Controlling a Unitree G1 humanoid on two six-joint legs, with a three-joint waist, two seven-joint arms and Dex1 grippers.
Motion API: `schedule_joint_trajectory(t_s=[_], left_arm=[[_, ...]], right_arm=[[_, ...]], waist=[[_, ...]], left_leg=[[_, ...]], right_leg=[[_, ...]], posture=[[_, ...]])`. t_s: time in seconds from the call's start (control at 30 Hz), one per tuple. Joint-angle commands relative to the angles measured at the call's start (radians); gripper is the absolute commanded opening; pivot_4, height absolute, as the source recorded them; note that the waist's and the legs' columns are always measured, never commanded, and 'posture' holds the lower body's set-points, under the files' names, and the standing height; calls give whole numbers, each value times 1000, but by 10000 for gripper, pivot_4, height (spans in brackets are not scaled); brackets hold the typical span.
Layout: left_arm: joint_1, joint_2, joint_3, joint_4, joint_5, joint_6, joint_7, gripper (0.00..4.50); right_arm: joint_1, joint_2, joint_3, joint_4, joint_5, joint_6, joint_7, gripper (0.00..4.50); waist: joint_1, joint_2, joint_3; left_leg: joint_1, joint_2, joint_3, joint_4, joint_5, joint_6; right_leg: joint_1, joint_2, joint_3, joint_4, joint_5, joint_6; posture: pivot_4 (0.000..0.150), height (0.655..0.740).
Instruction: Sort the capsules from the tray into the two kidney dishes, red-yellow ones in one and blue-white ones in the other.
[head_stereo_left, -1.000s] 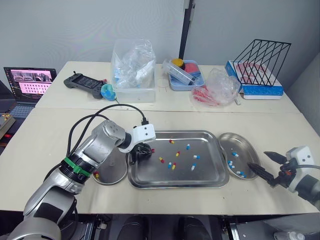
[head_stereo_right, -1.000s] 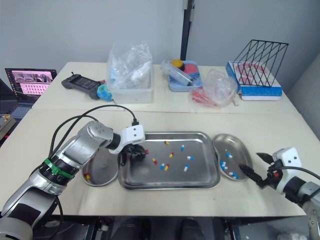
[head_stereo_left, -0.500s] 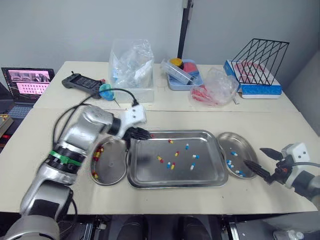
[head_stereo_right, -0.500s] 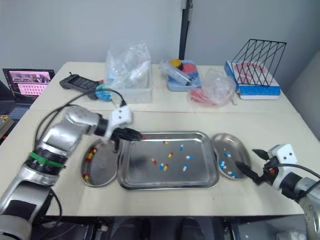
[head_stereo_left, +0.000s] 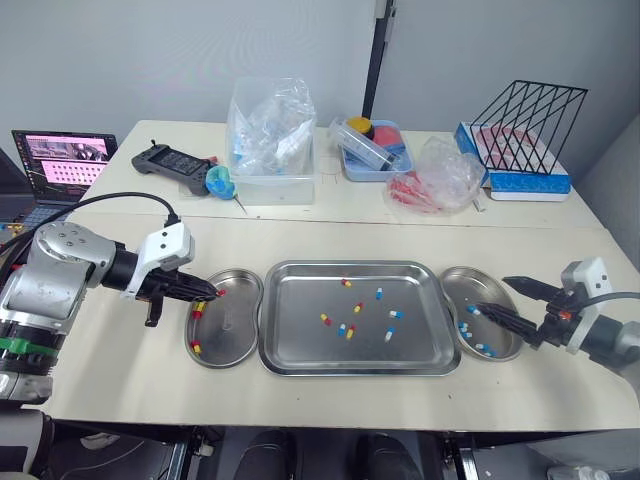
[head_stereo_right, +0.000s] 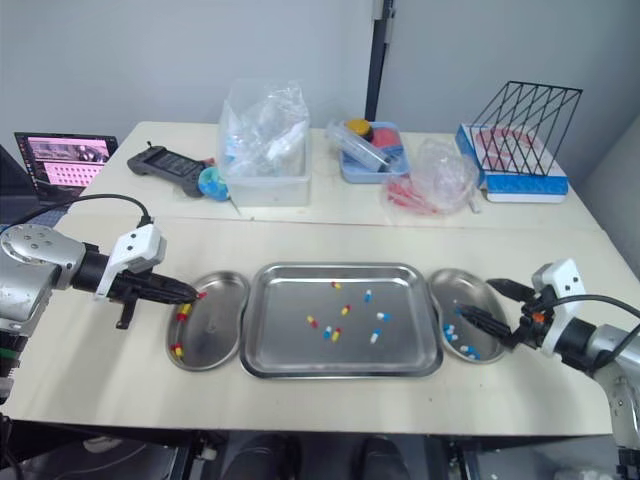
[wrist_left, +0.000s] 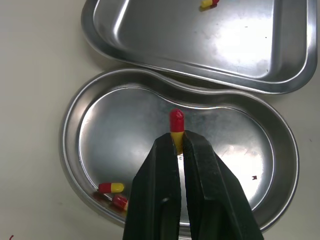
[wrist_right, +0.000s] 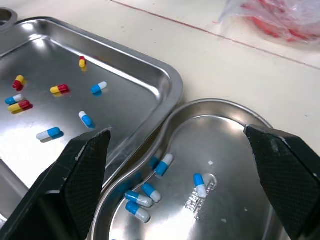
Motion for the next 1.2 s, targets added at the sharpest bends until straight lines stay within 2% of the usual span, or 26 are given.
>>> schedule_joint_trajectory(t_s=[0.03, 0.27, 0.4, 0.43, 0.7, 0.8, 0.9, 1.2], left_arm=[[-2, 6, 7, -6, 19, 23, 38, 7585], [-21, -1, 56, -12, -34, 65, 42, 30716], [-91, -48, 205, 126, -163, 101, 73, 43745], [-98, -49, 222, 166, -165, 80, 79, 44841], [-19, -12, 392, 441, -178, -99, 99, 44841], [28, -23, 440, 503, -186, -155, 124, 44841], [6, -45, 489, 580, -211, -172, 171, 44841], [41, -35, 516, 635, -195, -246, 191, 44841]], right_arm=[[-29, -28, -20, 5, 2, -3, 5, 45000], [-54, -64, -46, 32, 15, 6, 22, 45000], [-72, -87, -82, 74, 6, -29, 23, 45000], [-78, -88, -94, 91, 14, -29, 24, 45000], [-59, -96, -140, 174, 6, -56, 59, 45000], [-64, -91, -145, 197, 11, -62, 59, 45000], [-82, -87, -130, 222, 3, -75, 60, 45000], [-117, -89, -117, 260, -3, -88, 72, 45000]], waist=[[-3, 0, 0], [-7, 0, 0], [-6, 0, 0], [-7, -1, 0], [-18, 0, 0], [-20, 0, 0], [-14, 0, 0], [-12, 0, 0]], left_leg=[[0, 0, 0, 0, 0, 0], [0, 0, 0, 0, 0, 0], [0, 0, 0, 0, 0, 0], [0, 0, 0, 0, 0, 0], [2, 0, 2, -3, 0, 0], [2, 0, 2, -2, 0, 0], [2, 0, 1, -2, 0, -1], [2, 0, 2, -2, 0, -1]], right_leg=[[0, 0, 0, 1, 0, 0], [0, 1, 0, 1, 0, 0], [0, 1, 0, 1, 0, 0], [0, 1, -1, 1, 0, 0], [0, 0, 0, 1, 0, 0], [0, 0, 0, 1, 0, 0], [0, -1, 0, 1, 0, 0], [0, -1, -1, 1, 0, 0]], posture=[[1500, 7400], [1500, 7400], [1500, 7400], [1500, 7400], [1500, 7400], [1500, 7400], [1500, 7400], [1500, 7400]])
